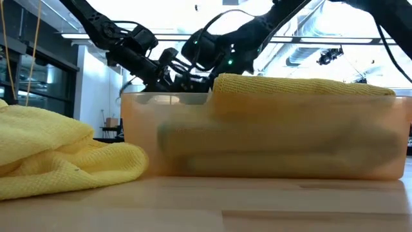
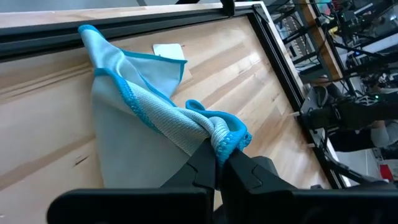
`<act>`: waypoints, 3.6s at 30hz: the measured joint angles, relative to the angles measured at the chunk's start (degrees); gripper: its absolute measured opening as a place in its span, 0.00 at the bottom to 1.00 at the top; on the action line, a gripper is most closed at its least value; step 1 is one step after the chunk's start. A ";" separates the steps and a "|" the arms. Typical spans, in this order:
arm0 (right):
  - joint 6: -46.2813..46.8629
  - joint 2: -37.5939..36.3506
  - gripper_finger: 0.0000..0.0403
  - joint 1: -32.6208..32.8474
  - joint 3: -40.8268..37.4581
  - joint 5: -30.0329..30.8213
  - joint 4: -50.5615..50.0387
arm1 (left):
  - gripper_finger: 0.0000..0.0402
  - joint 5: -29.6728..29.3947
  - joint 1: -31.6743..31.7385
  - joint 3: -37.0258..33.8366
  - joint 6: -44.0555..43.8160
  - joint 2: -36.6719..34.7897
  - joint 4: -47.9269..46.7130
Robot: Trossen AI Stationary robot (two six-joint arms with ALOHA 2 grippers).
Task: Fold microfiber towels
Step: Fold the blue microfiber towel
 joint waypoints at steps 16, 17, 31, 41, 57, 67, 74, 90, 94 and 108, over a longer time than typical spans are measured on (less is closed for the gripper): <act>-6.54 3.22 0.28 -1.68 0.44 11.86 2.24 | 0.00 -2.33 -0.33 0.00 -1.06 0.04 0.02; -6.71 3.22 0.23 -1.74 0.44 12.18 2.28 | 0.00 -2.32 -0.33 0.00 -1.07 0.04 0.02; 11.40 -11.02 0.01 -4.72 2.10 -2.82 -12.17 | 0.00 -1.51 3.20 0.04 -0.63 -1.20 0.02; 17.75 -26.09 0.00 -13.29 2.08 -20.57 -30.66 | 0.00 5.15 5.03 0.04 0.10 -7.43 -0.16; 14.97 -28.08 0.00 -19.65 2.13 -16.94 -45.50 | 0.00 6.40 -1.00 0.07 7.32 -18.47 -19.96; 9.83 -19.75 0.00 -17.46 -0.92 -18.75 -50.89 | 0.00 -5.07 -17.11 -1.06 10.71 -16.78 -25.58; 14.58 -19.90 0.00 -20.36 -13.89 -22.55 -40.71 | 0.00 -13.28 -18.88 -1.84 6.90 -6.29 -19.26; 7.12 -19.88 0.08 -26.63 -16.88 -29.68 -33.97 | 0.00 -11.58 -16.71 -1.90 -10.54 13.11 -5.77; 7.38 -19.88 0.24 -28.54 -14.37 -29.82 -35.84 | 0.00 -11.23 -14.90 -1.90 -10.63 13.09 -5.82; 44.31 -19.97 0.48 -28.87 -7.53 -27.35 -45.19 | 0.00 -3.40 -12.46 -1.90 -3.21 13.09 -5.76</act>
